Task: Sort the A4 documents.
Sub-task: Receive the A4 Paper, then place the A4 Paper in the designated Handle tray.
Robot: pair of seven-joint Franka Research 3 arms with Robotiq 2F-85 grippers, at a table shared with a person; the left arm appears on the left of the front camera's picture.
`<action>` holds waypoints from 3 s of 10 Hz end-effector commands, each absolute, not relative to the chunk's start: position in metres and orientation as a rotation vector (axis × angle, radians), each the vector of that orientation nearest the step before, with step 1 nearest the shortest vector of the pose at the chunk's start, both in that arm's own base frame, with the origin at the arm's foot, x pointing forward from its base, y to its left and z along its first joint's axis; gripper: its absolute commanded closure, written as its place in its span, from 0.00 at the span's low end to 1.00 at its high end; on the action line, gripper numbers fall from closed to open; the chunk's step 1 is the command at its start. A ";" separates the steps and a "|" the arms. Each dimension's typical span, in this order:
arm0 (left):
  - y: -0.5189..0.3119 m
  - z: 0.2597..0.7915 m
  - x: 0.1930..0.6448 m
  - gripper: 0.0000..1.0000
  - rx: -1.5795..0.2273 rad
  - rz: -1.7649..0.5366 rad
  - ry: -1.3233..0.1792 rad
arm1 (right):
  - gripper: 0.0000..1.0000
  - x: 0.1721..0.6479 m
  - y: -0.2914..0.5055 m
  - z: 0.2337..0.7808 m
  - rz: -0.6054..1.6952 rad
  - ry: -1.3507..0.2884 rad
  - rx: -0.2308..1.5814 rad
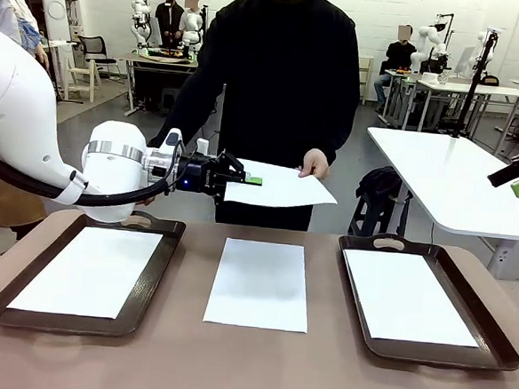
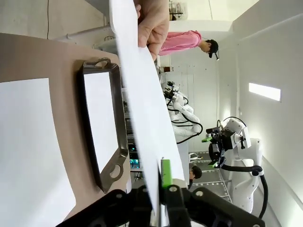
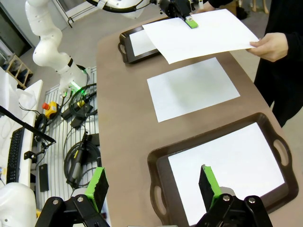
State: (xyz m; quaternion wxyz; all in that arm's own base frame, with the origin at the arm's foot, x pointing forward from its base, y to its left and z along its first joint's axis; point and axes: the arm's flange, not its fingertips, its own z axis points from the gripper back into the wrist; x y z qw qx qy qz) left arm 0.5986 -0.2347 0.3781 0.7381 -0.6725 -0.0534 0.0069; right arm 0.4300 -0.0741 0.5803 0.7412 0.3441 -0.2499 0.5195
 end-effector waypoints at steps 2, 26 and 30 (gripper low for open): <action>-0.234 0.378 0.596 1.00 -1.475 0.034 -0.145 | 0.00 0.430 -0.074 0.580 1.140 -0.550 0.756; -0.215 0.410 0.579 0.99 -1.365 -0.123 -0.124 | 0.00 0.430 -0.074 0.580 1.140 -0.550 0.756; -0.134 0.446 0.533 0.99 -1.311 -0.113 -0.068 | 0.00 0.430 -0.074 0.580 1.140 -0.550 0.756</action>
